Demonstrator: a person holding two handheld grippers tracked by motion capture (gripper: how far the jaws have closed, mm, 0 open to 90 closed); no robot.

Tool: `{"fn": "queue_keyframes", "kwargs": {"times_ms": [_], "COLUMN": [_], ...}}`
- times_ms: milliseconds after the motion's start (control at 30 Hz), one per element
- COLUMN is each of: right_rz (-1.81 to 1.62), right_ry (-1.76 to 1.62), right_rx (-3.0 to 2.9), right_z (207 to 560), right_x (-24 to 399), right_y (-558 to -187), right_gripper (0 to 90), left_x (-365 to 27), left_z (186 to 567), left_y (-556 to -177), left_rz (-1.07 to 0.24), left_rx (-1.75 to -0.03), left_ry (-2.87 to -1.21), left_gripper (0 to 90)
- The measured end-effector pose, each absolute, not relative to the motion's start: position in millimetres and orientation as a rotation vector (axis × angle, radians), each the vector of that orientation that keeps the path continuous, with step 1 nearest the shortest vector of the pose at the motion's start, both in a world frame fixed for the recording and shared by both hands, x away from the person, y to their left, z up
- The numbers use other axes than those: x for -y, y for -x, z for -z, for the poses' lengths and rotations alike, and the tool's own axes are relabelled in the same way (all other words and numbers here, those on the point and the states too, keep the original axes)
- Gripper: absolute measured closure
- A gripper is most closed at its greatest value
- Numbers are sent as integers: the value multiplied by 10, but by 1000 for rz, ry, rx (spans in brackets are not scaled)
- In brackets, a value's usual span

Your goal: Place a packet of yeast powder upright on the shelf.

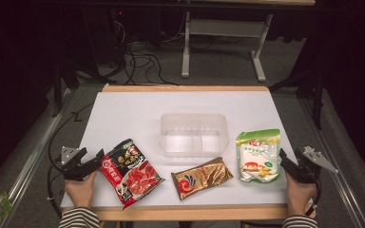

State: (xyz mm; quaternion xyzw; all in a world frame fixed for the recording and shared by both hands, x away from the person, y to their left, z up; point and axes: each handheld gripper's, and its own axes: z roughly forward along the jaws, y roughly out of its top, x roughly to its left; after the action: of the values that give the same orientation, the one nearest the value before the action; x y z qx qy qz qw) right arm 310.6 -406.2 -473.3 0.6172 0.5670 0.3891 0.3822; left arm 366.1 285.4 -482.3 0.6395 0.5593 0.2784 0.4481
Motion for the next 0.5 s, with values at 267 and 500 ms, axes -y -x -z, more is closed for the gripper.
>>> {"fn": "queue_keyframes", "kwargs": {"times_ms": [267,500], "right_rz": [-1003,-1008], "right_ry": [-1587,-1578], "right_rx": [-1443,-1447], "right_z": [4723,4688], "right_x": [4074,4067], "right_y": [-3115,-3118], "right_gripper": [402,422], "left_x": [-2855,-2853], "left_z": [4825,4823], "left_y": [-3660,-3661], "left_rz": [-689,-687], "left_rx": [-1379,-1381], "left_ry": [-1578,-1584], "left_gripper": [275,273]}}
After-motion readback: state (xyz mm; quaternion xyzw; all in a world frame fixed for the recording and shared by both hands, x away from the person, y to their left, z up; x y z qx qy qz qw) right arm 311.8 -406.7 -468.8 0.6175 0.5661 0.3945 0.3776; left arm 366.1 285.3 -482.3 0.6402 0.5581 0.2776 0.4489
